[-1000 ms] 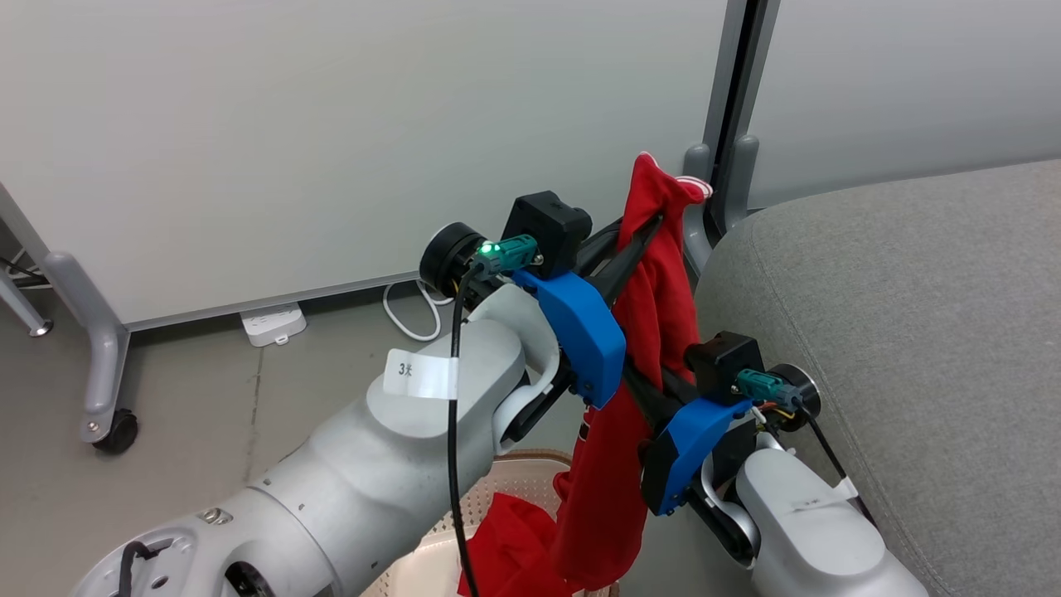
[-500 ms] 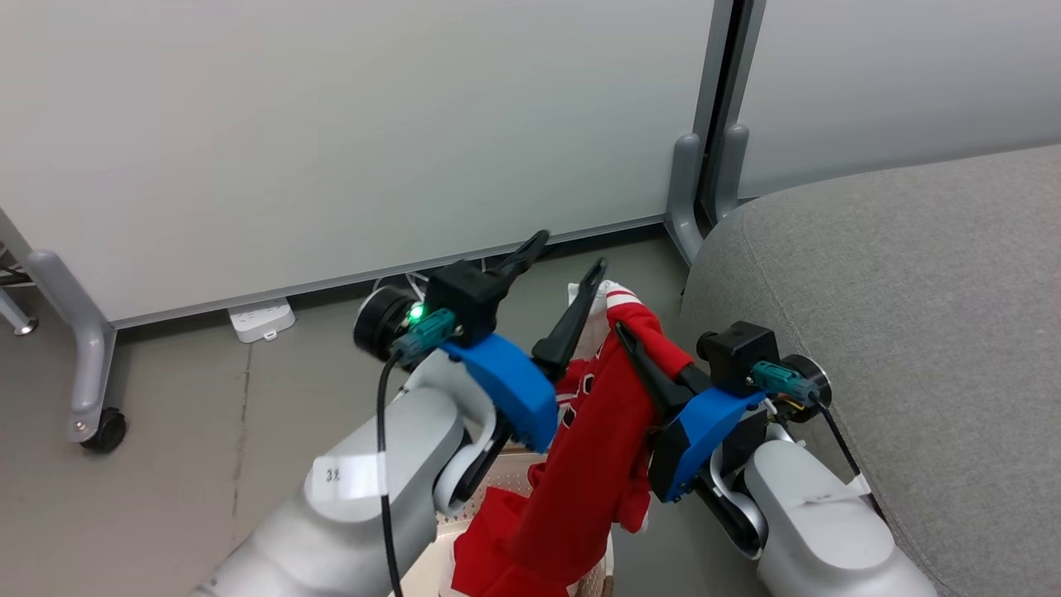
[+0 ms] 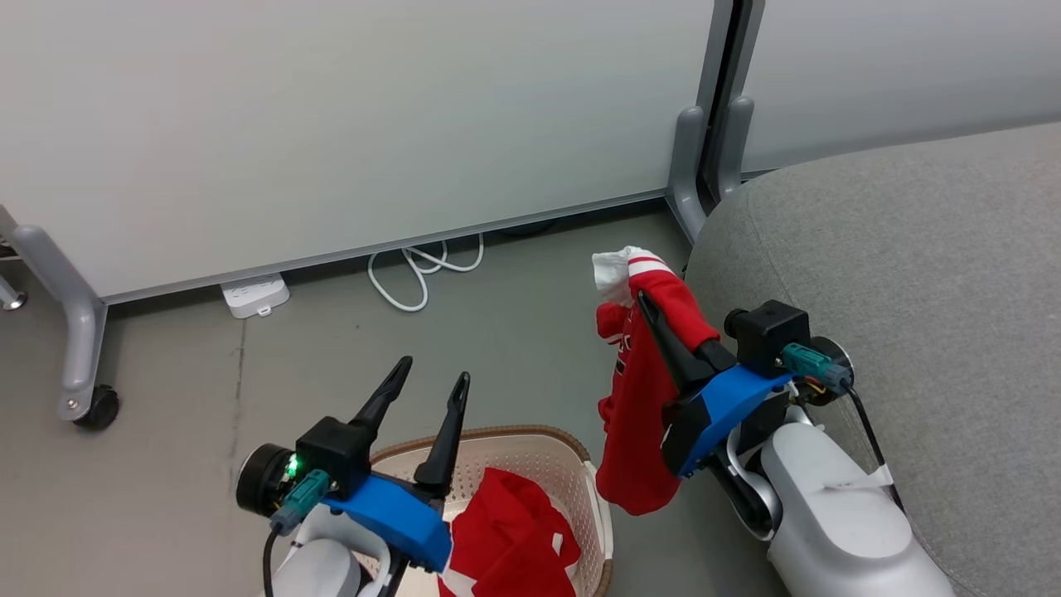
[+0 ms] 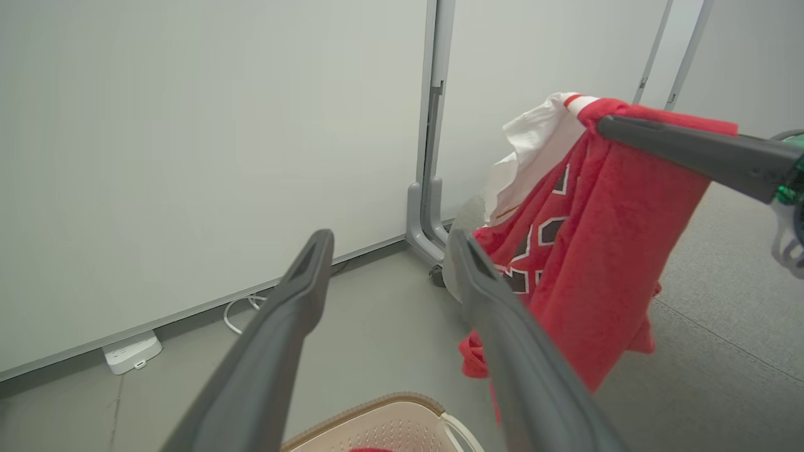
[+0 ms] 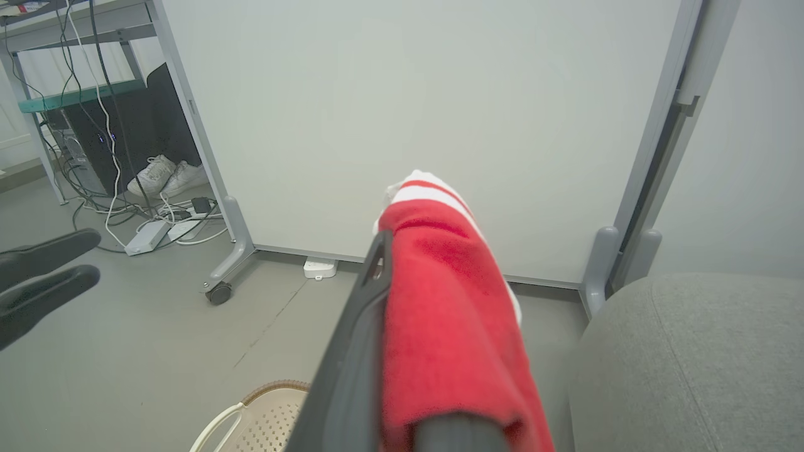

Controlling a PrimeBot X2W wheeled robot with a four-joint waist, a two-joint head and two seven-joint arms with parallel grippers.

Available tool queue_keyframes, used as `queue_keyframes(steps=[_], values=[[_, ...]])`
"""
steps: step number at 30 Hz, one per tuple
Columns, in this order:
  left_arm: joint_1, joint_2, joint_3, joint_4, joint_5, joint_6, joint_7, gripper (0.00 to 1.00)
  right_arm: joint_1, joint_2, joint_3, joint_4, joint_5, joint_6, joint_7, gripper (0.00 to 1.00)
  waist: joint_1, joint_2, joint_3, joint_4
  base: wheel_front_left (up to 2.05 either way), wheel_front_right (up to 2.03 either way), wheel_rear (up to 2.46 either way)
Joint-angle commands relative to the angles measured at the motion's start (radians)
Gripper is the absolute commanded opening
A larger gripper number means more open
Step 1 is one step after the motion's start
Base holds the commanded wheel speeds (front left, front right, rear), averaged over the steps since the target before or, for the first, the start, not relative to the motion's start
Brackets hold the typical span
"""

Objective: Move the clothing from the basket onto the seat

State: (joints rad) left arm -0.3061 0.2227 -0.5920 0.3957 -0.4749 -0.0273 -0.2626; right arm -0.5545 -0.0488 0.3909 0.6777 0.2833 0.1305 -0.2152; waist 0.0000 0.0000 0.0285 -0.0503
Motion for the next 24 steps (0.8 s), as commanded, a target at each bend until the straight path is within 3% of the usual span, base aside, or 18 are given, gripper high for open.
queue_keyframes(steps=[1,12,24], values=[[0.026,-0.003,0.026,-0.01,0.014,-0.006,-0.003,1.0,-0.005,-0.003,-0.004,-0.007,-0.004,0.0,0.0,0.0,0.0,0.0,0.004,0.002,0.0,0.0,0.0],[0.162,-0.078,0.246,-0.088,0.174,-0.064,-0.003,1.0,0.006,-0.003,-0.032,-0.026,-0.019,0.0,0.007,0.0,0.0,0.0,0.02,0.02,0.0,0.0,0.0],[0.177,-0.125,0.3,-0.064,0.246,-0.1,-0.003,1.0,0.025,-0.003,-0.025,-0.026,-0.005,0.0,0.004,0.0,0.0,0.0,0.025,0.002,0.0,0.0,0.0]])
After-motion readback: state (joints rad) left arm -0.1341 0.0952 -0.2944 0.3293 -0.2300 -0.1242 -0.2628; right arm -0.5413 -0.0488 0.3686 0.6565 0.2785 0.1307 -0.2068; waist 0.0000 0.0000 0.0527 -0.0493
